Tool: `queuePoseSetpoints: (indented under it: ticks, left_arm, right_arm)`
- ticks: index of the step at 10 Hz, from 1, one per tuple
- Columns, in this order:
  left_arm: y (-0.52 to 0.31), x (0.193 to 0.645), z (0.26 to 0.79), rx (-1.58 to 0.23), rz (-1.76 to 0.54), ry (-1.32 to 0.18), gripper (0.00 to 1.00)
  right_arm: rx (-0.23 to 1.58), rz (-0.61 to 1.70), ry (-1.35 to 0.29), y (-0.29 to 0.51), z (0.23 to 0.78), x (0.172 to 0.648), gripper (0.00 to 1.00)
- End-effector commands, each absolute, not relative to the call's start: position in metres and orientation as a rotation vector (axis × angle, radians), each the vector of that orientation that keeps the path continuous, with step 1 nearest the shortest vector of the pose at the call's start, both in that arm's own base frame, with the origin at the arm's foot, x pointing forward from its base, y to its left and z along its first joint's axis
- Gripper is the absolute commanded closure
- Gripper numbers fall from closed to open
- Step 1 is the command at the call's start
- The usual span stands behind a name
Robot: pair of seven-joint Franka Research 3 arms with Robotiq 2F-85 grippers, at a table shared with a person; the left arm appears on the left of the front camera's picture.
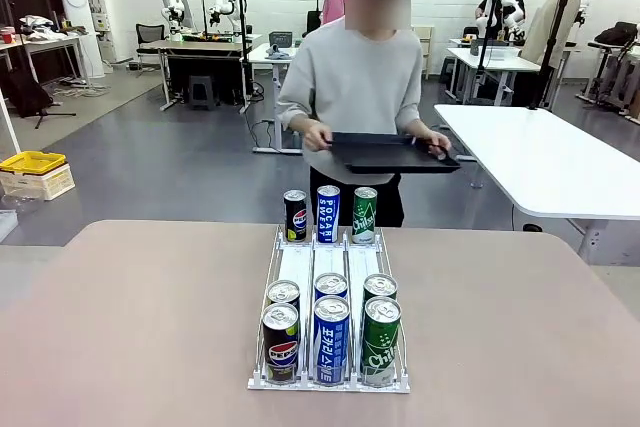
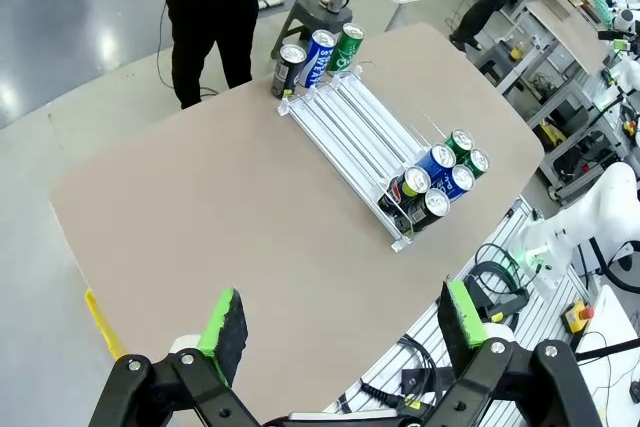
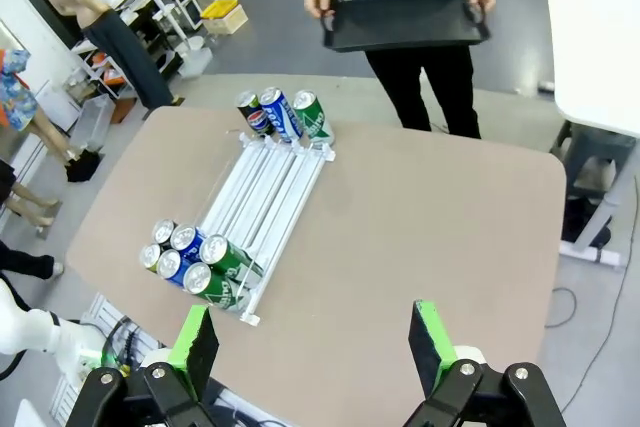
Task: Retrieve and hand over the desired beverage to the person.
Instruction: Pick up a can of the same type that the person held from the Automatic Can Dispenser.
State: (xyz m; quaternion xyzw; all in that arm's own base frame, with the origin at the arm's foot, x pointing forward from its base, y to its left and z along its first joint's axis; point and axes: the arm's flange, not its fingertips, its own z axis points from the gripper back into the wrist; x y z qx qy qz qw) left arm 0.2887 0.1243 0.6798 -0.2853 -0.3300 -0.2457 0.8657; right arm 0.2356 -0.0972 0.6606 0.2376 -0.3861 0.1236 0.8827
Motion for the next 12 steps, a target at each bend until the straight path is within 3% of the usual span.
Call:
queuePoseSetpoints:
  ticks: [1,12]
  left_arm:
    - [0.1251,0.2897,0.6805,-0.604,-0.53,-0.704,0.0]
    - [0.1251,0.2897,0.6805,-0.604,-0.53,-0.704,0.0]
  right_arm:
    - [0.515,0.276,-0.803,-0.0959,0.6606,0.2371,0.0]
    - [0.515,0.276,-0.803,-0.0959,0.6606,0.2371,0.0]
